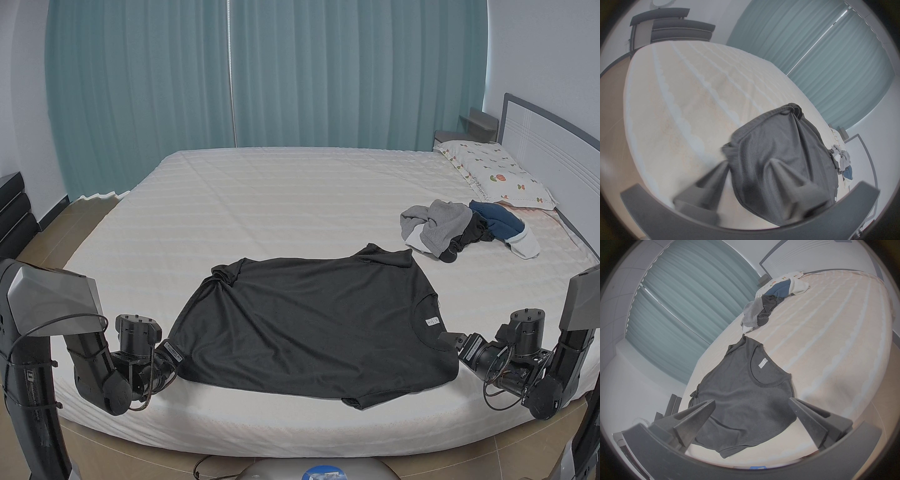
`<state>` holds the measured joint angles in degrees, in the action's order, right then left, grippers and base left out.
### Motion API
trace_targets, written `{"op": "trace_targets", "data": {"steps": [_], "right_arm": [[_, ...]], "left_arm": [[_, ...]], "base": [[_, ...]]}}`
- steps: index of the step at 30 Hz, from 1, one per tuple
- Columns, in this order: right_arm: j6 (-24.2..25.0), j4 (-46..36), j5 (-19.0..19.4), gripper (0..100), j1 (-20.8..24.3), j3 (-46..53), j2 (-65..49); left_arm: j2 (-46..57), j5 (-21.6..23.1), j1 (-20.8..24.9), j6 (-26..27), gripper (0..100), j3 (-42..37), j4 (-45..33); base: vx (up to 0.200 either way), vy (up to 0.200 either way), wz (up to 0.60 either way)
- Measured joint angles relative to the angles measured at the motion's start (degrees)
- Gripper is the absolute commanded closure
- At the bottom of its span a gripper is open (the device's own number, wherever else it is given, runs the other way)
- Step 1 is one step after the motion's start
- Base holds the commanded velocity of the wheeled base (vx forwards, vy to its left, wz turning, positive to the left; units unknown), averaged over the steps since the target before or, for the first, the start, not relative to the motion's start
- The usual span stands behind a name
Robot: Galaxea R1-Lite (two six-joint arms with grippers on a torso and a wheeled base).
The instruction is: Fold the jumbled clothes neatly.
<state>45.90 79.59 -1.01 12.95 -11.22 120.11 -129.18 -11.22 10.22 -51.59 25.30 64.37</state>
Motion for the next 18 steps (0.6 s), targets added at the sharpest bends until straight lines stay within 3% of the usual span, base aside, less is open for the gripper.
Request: {"op": "trace_targets", "data": {"steps": [3,17,18], "right_arm": [[-0.57,0.00,0.01,0,-0.02,-0.09,1.72],[-1.45,0.00,-0.10,0,-0.82,-3.52,9.52],[-1.48,0.02,-0.11,100,-0.79,-3.94,10.03]], "left_arm": [[0.63,-2.33,0.11,-0.11,100,-0.46,2.11],[5.47,-2.49,0.23,-0.16,100,-2.28,4.88],[5.64,-2.49,0.22,-0.16,100,-2.28,4.85]], "base": [[0.000,0.000,0.00],[0.000,0.000,0.00],[0.000,0.000,0.00]]}}
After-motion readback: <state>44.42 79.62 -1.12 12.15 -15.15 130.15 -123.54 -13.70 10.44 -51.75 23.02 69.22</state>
